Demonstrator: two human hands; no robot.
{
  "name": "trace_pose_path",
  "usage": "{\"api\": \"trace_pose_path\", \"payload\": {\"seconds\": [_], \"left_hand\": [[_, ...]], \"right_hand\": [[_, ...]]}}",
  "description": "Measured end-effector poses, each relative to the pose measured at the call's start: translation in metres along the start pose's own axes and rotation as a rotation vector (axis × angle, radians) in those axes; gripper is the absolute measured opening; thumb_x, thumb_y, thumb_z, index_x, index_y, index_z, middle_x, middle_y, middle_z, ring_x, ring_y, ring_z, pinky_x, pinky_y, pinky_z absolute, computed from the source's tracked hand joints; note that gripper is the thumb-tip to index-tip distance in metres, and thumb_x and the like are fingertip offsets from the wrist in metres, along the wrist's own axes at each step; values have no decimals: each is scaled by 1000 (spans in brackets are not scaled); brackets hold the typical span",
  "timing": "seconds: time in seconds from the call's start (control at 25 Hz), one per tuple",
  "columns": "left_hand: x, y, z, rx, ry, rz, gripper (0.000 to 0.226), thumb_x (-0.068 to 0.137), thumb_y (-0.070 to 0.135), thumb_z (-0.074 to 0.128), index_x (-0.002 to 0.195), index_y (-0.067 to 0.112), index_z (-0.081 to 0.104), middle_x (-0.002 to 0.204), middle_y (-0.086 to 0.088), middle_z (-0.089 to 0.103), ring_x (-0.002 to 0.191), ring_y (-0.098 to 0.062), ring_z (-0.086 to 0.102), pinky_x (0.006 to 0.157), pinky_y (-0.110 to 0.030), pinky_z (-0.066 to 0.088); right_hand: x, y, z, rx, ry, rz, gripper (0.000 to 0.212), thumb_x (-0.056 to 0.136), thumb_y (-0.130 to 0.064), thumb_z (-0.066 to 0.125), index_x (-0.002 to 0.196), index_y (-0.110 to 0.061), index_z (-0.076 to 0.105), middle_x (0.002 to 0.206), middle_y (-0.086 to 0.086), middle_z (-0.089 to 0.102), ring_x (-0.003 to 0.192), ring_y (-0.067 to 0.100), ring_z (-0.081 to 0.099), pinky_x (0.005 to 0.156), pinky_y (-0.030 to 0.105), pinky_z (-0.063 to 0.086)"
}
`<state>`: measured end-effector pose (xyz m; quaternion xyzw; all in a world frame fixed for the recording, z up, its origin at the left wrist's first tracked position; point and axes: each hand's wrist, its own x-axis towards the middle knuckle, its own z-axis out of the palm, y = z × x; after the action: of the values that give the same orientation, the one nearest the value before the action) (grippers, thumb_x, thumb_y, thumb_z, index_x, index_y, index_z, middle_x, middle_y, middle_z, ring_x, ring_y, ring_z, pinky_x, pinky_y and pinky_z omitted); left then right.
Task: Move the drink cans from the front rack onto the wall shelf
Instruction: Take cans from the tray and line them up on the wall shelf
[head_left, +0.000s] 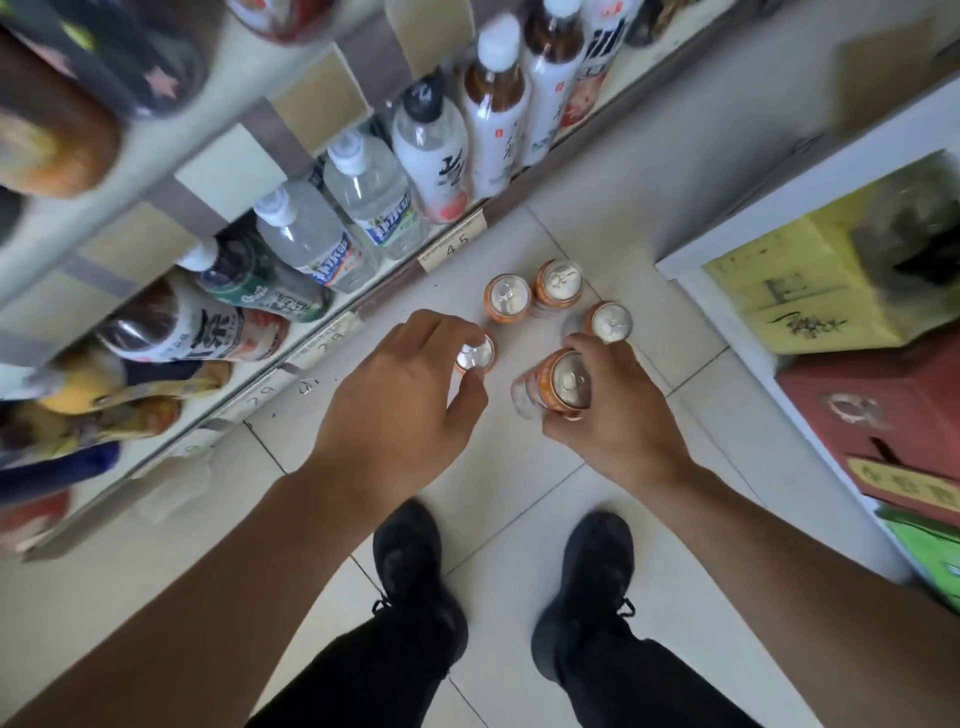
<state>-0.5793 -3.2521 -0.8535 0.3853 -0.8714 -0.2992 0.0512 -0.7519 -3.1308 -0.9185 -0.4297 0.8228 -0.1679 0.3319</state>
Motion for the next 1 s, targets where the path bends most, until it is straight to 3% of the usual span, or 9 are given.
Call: {"api": "trace_pose_path", "payload": {"seconds": [0.16, 0.24, 0.32, 0.4, 0.52, 0.68, 0.84, 1.0], "left_hand": [[-19, 71, -83, -98, -34, 71, 40, 84, 44, 48, 118, 25, 52, 114, 9, 53, 97, -13, 58, 75, -33, 52], [-22, 110, -142, -153, -63, 87, 52, 78, 52, 53, 125, 33, 42, 122, 19, 45, 102, 1, 53, 82, -21, 48], [-21, 154, -205, -260, -111, 113, 66, 71, 57, 59, 130, 38, 35, 124, 30, 37, 108, 19, 44, 87, -2, 36], [-19, 197, -271, -388, -120, 154, 75, 69, 50, 74, 133, 37, 38, 125, 31, 44, 113, 25, 40, 92, 0, 33], [-21, 256, -369, -563, -58, 185, 77, 65, 32, 89, 126, 42, 43, 120, 31, 59, 113, 14, 53, 90, -4, 38], [-41, 323, -482, -651, 84, 232, 76, 64, 28, 91, 125, 39, 48, 113, 22, 66, 103, 0, 64, 82, -21, 50], [-63, 361, -564, -753, 246, 275, 64, 65, 20, 88, 116, 37, 54, 104, 18, 68, 93, -5, 67, 70, -15, 52], [-76, 376, -617, -857, 354, 337, 61, 63, 24, 84, 118, 28, 59, 105, 11, 71, 96, -7, 68, 72, -17, 52]], "right_hand": [[-59, -82, -129, 196, 66, -33, 81, 58, -48, 81, 125, -42, 36, 112, -21, 52, 99, 0, 52, 80, 19, 39], [-87, -135, -203, 247, 99, -67, 83, 55, -50, 82, 121, -42, 33, 103, -26, 55, 95, -2, 55, 77, 18, 43], [-112, -189, -277, 302, 127, -142, 78, 59, -40, 85, 117, -38, 34, 99, -28, 58, 91, -4, 60, 74, 12, 45], [-137, -245, -351, 386, 162, -217, 72, 61, -28, 85, 116, -36, 40, 100, -26, 62, 91, -6, 63, 73, 8, 46], [-170, -327, -446, 483, 205, -394, 72, 59, -39, 77, 123, -33, 45, 111, -23, 63, 98, 2, 65, 82, 22, 51], [-207, -420, -529, 650, 250, -581, 61, 61, -38, 72, 118, -31, 50, 106, -14, 69, 97, 8, 67, 80, 25, 51], [-233, -490, -572, 807, 259, -704, 54, 68, -35, 69, 118, -24, 52, 99, -12, 72, 94, 6, 67, 75, 21, 52], [-248, -530, -586, 860, 239, -776, 52, 76, -39, 69, 124, -26, 55, 120, -3, 69, 115, 16, 64, 90, 32, 50]]}}
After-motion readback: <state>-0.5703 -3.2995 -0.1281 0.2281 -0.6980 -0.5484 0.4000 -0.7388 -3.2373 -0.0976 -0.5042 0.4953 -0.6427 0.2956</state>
